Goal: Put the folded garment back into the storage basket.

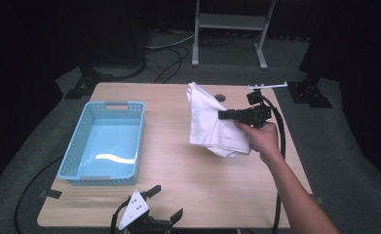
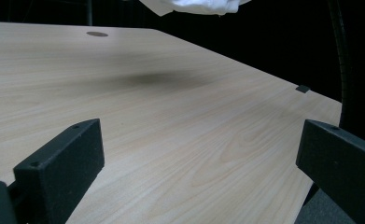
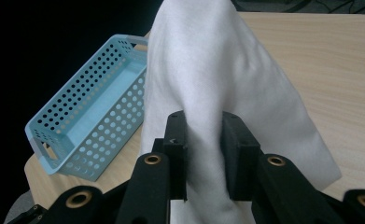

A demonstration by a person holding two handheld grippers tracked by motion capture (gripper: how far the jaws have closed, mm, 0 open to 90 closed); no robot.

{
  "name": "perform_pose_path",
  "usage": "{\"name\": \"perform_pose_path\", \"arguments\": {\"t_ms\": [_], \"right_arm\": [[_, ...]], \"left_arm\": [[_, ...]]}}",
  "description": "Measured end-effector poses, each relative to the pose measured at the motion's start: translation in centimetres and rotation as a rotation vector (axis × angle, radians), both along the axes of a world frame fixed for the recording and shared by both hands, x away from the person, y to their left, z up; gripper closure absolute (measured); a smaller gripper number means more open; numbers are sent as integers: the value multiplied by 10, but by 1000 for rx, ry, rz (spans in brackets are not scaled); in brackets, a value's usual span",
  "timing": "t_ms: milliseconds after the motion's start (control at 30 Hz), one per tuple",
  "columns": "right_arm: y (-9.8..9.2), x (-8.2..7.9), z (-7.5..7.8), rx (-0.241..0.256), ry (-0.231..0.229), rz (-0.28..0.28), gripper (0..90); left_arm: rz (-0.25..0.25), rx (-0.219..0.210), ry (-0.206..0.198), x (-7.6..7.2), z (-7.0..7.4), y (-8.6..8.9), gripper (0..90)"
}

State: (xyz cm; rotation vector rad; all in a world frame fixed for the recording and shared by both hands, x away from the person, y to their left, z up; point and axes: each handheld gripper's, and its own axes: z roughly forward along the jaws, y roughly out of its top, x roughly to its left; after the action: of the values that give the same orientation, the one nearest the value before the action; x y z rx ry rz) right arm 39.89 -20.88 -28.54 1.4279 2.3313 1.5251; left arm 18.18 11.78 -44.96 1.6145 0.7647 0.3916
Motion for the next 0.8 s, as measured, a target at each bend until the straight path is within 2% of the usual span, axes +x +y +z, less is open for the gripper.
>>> {"name": "perform_pose_path", "arguments": {"t_ms": [800], "right_arm": [[37,10,18,27,-4,51,741]], "left_arm": [[-8,0,-2,0,1,-1,6]]}}
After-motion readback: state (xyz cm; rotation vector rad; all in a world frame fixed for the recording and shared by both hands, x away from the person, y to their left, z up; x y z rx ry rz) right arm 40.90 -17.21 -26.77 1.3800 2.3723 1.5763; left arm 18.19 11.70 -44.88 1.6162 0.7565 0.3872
